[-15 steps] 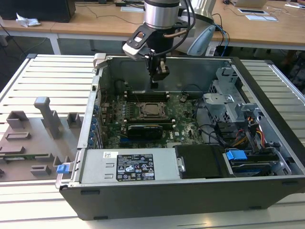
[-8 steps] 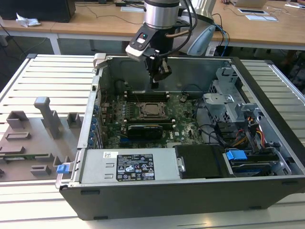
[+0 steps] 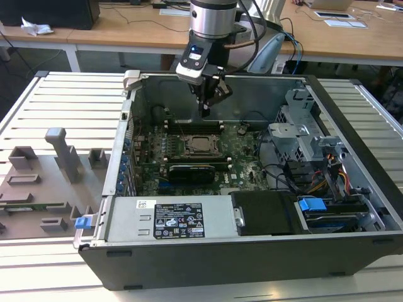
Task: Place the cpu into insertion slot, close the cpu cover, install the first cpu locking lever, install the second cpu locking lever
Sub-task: 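Install the first cpu locking lever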
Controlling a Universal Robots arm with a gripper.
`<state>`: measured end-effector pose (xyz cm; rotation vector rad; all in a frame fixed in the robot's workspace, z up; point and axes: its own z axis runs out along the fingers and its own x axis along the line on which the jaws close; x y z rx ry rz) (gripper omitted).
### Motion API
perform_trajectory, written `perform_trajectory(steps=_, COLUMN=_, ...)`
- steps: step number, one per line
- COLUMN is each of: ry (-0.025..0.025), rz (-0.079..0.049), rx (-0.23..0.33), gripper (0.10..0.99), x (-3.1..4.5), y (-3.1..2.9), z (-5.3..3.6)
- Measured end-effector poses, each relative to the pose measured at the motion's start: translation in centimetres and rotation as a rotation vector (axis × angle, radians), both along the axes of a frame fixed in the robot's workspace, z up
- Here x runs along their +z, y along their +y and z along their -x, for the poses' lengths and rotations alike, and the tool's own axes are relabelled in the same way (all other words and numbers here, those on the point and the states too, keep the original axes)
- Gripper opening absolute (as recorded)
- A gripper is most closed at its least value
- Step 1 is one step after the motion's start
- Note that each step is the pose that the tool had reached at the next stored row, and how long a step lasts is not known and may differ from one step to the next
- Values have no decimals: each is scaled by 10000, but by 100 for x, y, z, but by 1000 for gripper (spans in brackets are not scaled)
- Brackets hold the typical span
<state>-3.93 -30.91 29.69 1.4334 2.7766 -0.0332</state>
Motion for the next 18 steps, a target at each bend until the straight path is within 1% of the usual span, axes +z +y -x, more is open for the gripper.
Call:
perform_trajectory(steps=3, ry=0, rz=0, rx=754, gripper=106, x=0, y=0, z=0)
perform_trajectory(steps=5, ry=0, rz=0, rx=993, gripper=106, x=0, y=0, z=0)
perform_trajectory(steps=7, ry=0, rz=0, rx=1395, gripper=106, x=0, y=0, z=0)
perform_trajectory(steps=12, ry=0, rz=0, rx=2008, gripper=106, x=0, y=0, z=0)
perform_trajectory(steps=18, ry=0, rz=1, rx=3150, gripper=106, x=0, y=0, z=0)
